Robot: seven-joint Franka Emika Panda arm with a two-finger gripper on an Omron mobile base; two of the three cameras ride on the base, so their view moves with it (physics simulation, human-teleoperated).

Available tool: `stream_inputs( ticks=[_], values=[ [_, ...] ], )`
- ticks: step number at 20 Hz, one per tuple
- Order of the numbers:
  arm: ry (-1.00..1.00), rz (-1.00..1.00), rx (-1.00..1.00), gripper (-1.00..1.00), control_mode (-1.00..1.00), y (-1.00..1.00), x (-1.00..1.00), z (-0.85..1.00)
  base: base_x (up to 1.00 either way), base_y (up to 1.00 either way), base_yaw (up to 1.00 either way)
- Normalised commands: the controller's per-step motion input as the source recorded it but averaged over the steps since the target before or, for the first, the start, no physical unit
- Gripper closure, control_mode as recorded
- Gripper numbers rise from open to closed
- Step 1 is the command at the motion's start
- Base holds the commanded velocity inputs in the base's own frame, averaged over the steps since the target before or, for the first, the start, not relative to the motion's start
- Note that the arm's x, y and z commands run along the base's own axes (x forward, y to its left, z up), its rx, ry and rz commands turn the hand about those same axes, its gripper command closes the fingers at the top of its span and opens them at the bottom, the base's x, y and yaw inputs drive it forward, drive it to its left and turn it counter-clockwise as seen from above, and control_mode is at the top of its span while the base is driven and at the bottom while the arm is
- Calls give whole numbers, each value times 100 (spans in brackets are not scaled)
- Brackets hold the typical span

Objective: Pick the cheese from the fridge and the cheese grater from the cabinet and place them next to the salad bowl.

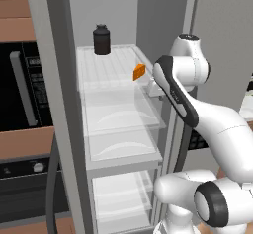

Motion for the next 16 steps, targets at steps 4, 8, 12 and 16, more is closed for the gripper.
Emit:
stream_inputs(
  ticks=[4, 8, 12, 16],
  values=[
    [0, 0, 0, -100, -100, 1, -4, 0, 0, 0, 0],
    [0, 0, 0, -100, -100, 19, -4, 0, 0, 0, 0],
    [0, -12, 0, -100, -100, 32, -3, 0, 0, 0, 0],
    [-11, -23, 0, -100, -100, 41, 0, 1, 0, 0, 0]
  ],
)
